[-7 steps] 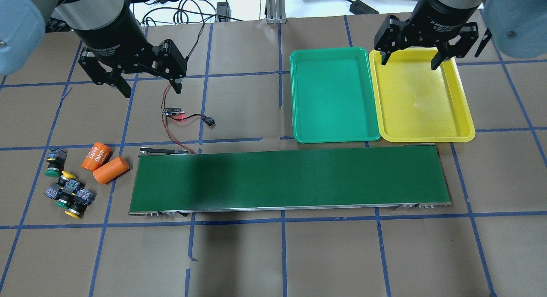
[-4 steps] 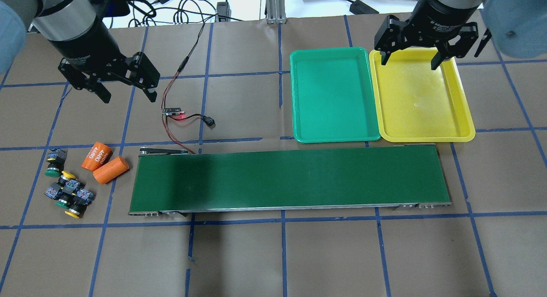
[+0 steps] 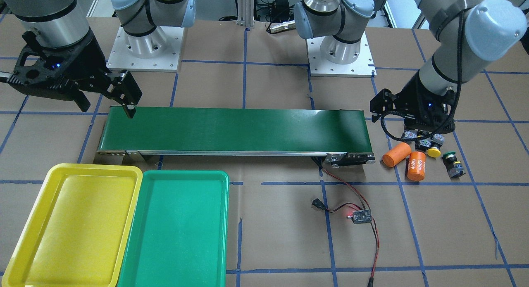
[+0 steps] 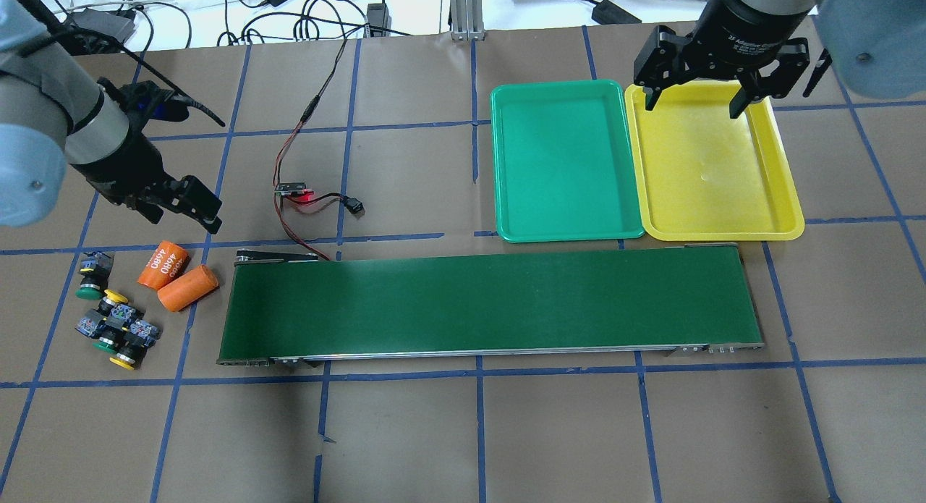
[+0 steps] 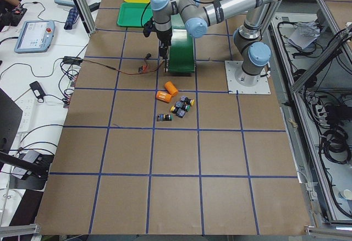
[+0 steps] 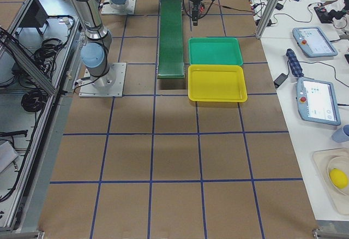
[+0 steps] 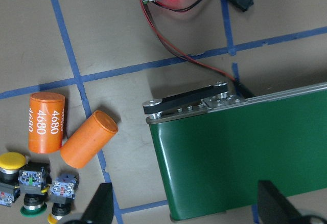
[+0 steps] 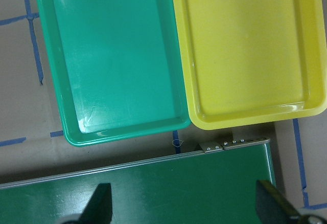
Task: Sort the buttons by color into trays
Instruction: 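Lower the left gripper and grasp the plain orange cylinder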
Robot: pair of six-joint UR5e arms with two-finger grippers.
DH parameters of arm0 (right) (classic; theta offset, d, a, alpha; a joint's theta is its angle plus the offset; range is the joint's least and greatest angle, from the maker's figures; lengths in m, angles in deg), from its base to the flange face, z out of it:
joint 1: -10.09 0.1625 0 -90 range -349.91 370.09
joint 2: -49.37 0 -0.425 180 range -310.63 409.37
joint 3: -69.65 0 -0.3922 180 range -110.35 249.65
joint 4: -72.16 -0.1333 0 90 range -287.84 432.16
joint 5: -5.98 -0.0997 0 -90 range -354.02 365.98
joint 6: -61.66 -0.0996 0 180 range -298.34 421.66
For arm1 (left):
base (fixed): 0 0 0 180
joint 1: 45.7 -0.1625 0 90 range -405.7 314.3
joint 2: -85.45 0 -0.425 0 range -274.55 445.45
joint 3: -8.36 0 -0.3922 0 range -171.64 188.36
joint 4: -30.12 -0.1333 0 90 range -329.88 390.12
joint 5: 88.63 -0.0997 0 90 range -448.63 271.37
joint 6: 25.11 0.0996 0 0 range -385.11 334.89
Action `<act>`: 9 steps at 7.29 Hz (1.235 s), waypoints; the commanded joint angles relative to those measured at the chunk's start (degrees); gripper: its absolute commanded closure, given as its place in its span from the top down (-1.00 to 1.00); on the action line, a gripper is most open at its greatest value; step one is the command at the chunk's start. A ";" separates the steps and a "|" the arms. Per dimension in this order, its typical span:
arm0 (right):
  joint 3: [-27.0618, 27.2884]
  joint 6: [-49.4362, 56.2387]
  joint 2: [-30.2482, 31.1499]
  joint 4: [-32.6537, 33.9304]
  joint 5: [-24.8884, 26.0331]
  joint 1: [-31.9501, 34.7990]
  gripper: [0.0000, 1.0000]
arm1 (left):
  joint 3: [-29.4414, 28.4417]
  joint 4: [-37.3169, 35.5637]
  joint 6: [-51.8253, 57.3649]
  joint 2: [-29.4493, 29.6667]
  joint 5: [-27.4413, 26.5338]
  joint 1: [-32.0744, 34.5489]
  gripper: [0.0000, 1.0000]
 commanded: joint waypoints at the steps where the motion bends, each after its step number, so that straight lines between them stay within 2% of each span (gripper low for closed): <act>1: 0.00 0.00 -0.01 0.01 0.00 0.00 1.00 | 9.70 -16.10 12.03 0.68 -0.01 -3.93 1.00; 4: 0.00 0.00 -0.10 0.01 0.00 0.00 1.00 | 11.92 -23.25 21.10 4.19 0.69 -9.29 1.00; 6: 0.00 0.00 -0.10 0.01 0.00 0.00 1.00 | 12.02 -23.37 30.31 6.21 0.61 -9.39 1.00; 9: 0.00 0.00 -0.10 0.01 0.00 0.00 1.00 | 14.21 -23.72 32.73 7.80 0.08 -9.30 0.96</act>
